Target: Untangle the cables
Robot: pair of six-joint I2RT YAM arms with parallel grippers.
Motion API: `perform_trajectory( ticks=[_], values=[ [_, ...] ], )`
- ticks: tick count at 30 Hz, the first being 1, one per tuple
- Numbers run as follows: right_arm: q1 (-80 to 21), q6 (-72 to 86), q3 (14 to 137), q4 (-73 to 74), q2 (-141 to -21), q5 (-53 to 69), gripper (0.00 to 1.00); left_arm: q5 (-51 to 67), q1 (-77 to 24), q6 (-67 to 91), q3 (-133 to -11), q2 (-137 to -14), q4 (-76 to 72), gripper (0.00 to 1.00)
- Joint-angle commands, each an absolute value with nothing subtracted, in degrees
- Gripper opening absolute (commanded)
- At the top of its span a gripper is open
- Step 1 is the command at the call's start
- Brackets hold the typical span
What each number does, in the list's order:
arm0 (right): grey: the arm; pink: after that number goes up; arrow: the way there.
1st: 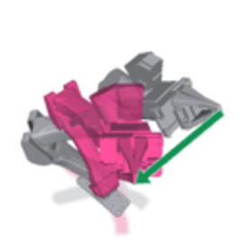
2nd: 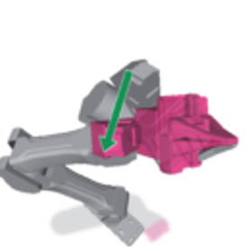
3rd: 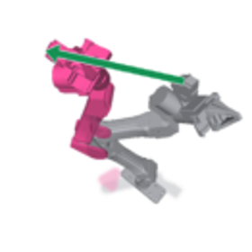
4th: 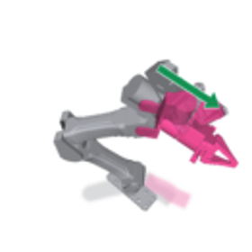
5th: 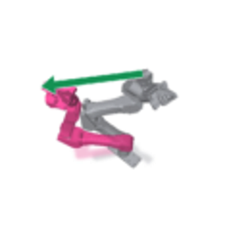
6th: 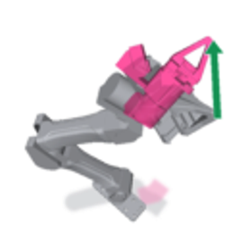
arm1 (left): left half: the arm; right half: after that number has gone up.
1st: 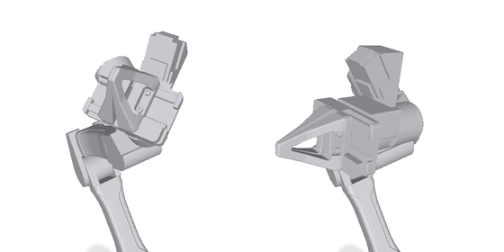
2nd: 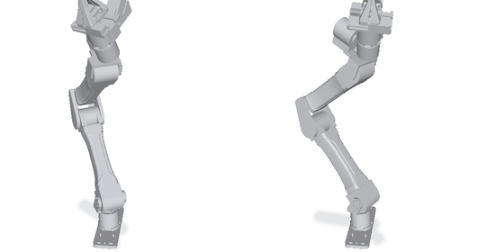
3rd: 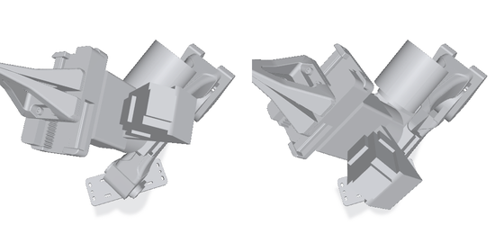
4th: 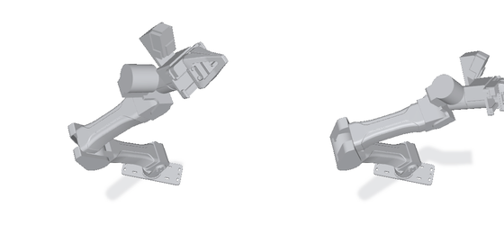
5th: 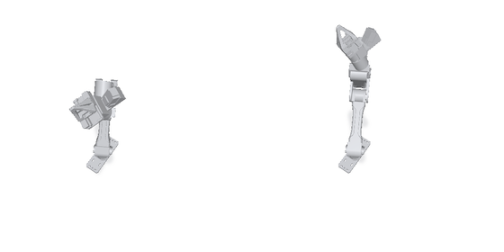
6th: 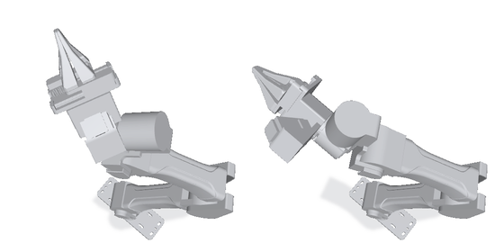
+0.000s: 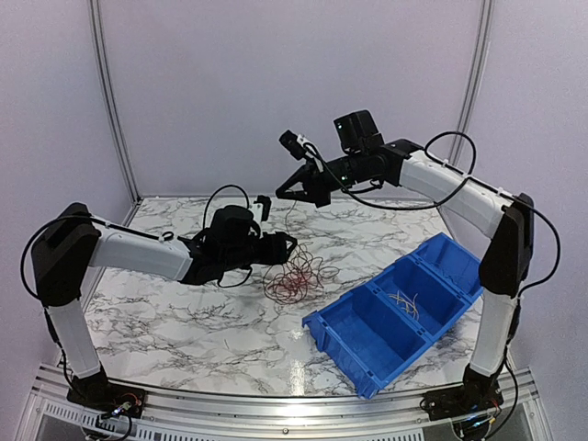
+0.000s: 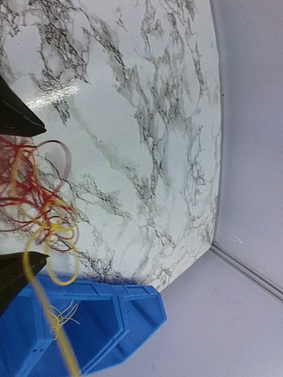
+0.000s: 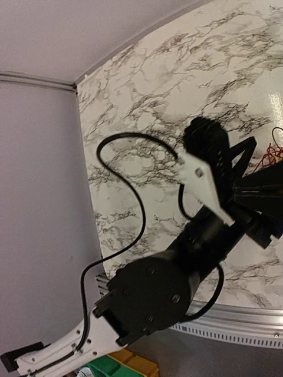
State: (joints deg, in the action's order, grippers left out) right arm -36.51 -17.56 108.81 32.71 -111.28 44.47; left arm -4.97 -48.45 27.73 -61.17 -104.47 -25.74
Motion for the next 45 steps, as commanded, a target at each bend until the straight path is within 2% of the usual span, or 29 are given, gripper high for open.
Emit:
perform_trajectory(
  ticks=[1,4,8,15,20,24,26,31,35,40,45],
  values=[
    [-38.5,-17.9,114.6,36.7,-109.8,52.5,0.0,-4.7,-48.7,25.4,-64.3,-109.3,-31.4,0.69],
    [-38.6,-18.1,117.6,36.1,-108.0,57.4,0.0,-4.2,-48.7,25.0,-64.8,-112.5,-34.8,0.68],
    [-38.6,-18.3,122.6,34.7,-106.1,59.3,0.0,-1.5,-48.6,25.5,-66.0,-116.8,-38.0,0.58],
    [-35.9,-19.9,135.1,36.7,-107.6,59.7,0.0,-0.4,-48.5,27.3,-65.4,-120.8,-38.1,0.47],
    [-28.4,-9.6,141.2,28.2,-107.3,66.2,0.0,-1.5,-48.1,28.0,-61.3,-119.8,-38.1,0.46],
    [-20.5,4.4,141.4,14.6,-106.4,71.4,0.0,-2.9,-47.3,27.9,-57.3,-117.1,-38.0,0.45],
    [-17.5,4.7,141.0,14.0,-105.6,71.0,0.0,-5.0,-46.9,27.8,-54.3,-114.2,-38.0,0.44],
    [-14.3,-2.3,131.2,18.3,-101.2,60.8,0.0,-10.9,-45.4,24.1,-47.4,-105.2,-37.9,0.4],
    [-14.2,-4.8,112.7,14.2,-96.6,53.0,0.0,-13.0,-44.5,21.6,-43.5,-98.5,-37.9,0.36],
    [-14.3,-5.8,96.2,8.8,-93.8,48.2,0.0,-14.5,-44.6,18.1,-41.2,-93.2,-37.5,0.34],
    [-14.4,-7.6,87.6,6.8,-93.3,42.8,0.0,-14.8,-44.2,16.4,-39.1,-90.3,-36.0,0.33]
  ],
)
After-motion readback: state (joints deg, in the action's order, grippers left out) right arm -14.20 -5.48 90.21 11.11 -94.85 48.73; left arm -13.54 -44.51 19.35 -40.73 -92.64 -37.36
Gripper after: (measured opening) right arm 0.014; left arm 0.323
